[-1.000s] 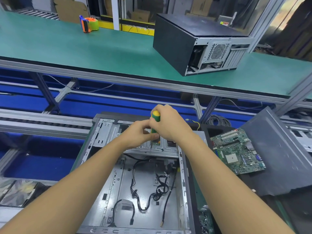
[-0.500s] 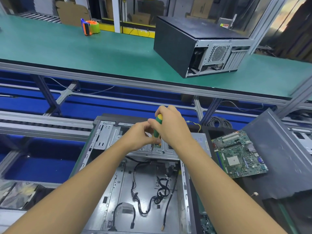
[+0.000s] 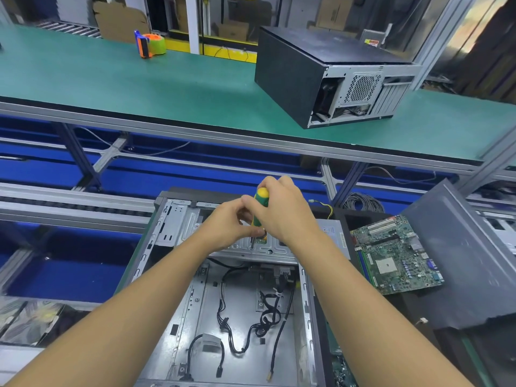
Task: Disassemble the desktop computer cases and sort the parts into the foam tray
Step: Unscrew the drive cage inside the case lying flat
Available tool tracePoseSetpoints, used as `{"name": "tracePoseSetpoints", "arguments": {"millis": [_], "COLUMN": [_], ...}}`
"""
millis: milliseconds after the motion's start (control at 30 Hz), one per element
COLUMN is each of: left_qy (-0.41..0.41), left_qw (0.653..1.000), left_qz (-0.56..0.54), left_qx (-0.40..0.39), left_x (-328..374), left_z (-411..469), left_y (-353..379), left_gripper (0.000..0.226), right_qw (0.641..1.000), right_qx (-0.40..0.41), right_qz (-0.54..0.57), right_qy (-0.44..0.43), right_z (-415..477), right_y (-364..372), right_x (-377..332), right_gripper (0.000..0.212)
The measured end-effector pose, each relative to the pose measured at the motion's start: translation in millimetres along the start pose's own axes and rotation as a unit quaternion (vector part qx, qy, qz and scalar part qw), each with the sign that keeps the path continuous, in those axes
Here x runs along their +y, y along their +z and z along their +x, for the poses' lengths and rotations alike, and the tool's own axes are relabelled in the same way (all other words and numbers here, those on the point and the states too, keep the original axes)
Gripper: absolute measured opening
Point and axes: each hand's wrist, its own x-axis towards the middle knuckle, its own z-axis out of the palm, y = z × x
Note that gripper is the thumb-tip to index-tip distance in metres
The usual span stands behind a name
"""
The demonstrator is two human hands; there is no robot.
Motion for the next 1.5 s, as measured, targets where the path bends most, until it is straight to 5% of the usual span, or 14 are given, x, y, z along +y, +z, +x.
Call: {"name": "tracePoseSetpoints", "arguments": {"millis": [333,533,633,833,1067,1167,1333,1500], "left_qy": [0.026,0.022,0.017,0.023,0.011,0.02,0.024,0.009], "left_qw": [0.999,1.0,1.0,0.998,0.997,0.998,0.999,0.999], "left_qz": [-0.005,-0.01,-0.008,-0.053,-0.075,-0.066,-0.028,-0.037], "left_qx": [-0.026,-0.005,0.002,-0.022,-0.006,-0.008,-0.014,0.001], "left_x": [3,5,1,-2,-5,-4,-3,-2], "left_z": [-9,-7,-3,-5,-4,-3,0,2], "left_y": [0,2,5,2,5,7,8,11], "left_gripper": [0.027,0.015,0.032,0.03,0.024,0.025,0.022,0.025], "right_qw": [0.993,0.997,0.996,0.994,0.984,0.986,0.998,0.987], "right_qx": [-0.023,0.011,0.022,-0.023,-0.043,-0.011,0.014,0.079], "right_qz": [0.112,0.072,0.08,0.109,0.168,0.161,0.058,0.137], "right_qy": [0.003,-0.008,-0.022,-0.008,-0.032,-0.036,-0.026,0.015], "right_z": [2,-2,-3,-2,-2,0,1,-2], "right_y": [-3,6,3,-4,4,7,12,14], "right_x": [3,4,3,6,7,7,10,8], "right_gripper": [0.031,0.024,0.02,0.042,0.021,0.006,0.022,0.03]}}
